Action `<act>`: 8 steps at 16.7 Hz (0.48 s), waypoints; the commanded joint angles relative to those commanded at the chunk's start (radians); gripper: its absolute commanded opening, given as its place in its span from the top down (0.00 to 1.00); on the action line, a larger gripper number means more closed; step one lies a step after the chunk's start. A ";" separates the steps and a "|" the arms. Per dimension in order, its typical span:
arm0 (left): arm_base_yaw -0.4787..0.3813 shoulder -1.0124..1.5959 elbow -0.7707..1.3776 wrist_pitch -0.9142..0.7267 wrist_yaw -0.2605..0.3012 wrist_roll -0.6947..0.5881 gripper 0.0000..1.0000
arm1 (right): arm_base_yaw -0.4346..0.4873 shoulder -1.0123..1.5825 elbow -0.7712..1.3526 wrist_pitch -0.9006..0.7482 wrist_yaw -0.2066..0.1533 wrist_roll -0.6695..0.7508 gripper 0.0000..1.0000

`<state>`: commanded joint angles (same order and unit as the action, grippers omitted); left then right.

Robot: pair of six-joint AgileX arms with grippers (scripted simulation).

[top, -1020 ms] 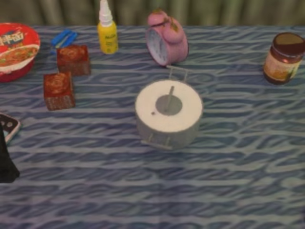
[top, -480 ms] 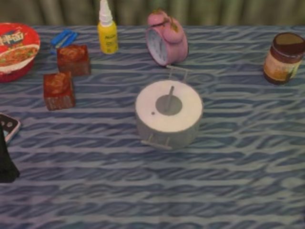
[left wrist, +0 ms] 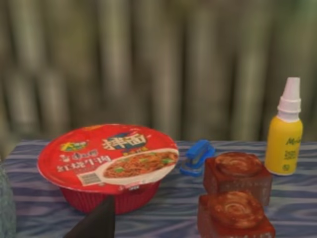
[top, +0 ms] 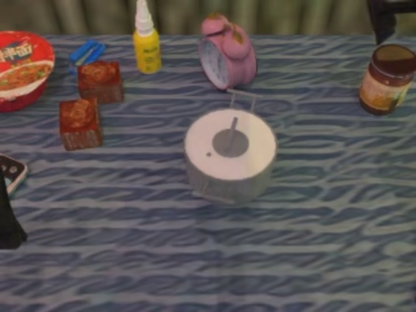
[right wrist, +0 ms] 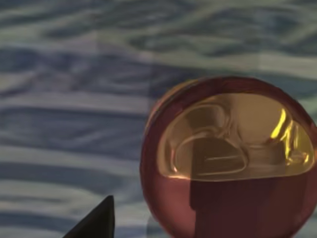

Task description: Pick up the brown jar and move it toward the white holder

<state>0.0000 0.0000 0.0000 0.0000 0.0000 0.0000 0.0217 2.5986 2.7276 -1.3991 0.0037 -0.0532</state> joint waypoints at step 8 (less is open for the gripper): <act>0.000 0.000 0.000 0.000 0.000 0.000 0.00 | 0.004 0.179 0.172 -0.092 -0.006 -0.008 0.00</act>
<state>0.0000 0.0000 0.0000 0.0000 0.0000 0.0000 0.0254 2.7775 2.8996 -1.4910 -0.0024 -0.0609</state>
